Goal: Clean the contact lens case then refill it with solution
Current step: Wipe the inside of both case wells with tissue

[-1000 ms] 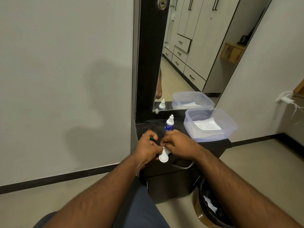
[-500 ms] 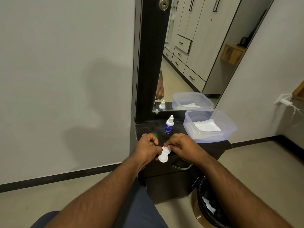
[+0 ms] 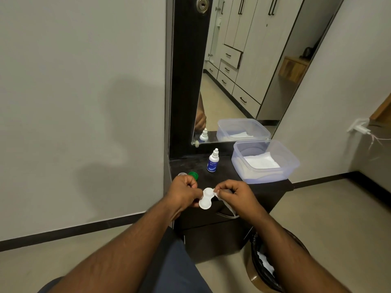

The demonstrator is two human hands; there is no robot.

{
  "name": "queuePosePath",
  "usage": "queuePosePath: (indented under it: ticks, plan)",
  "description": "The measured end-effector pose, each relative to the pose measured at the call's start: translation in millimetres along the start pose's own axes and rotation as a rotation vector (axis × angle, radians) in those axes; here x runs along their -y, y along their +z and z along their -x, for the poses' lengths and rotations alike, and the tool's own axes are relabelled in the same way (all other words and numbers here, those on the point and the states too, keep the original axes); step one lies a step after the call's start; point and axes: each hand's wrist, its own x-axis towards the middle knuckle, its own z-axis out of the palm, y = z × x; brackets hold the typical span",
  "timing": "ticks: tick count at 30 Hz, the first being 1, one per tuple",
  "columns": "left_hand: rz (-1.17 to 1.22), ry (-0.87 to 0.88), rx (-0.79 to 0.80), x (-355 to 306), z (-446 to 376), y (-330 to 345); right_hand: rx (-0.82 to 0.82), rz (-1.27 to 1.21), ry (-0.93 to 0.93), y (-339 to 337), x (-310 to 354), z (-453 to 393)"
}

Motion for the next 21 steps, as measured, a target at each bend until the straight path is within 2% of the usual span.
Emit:
queuePosePath:
  ticks: [11,15,21]
  plan:
    - [-0.003,-0.014,0.021,-3,1,-1,0.081,-0.167,0.094,-3,9,-9]
    - [-0.013,-0.003,0.031,-5,2,-1,0.166,-0.100,0.112,-7,8,-12]
    - [-0.026,0.000,0.041,-5,2,-2,0.134,-0.150,0.105,-9,4,-13]
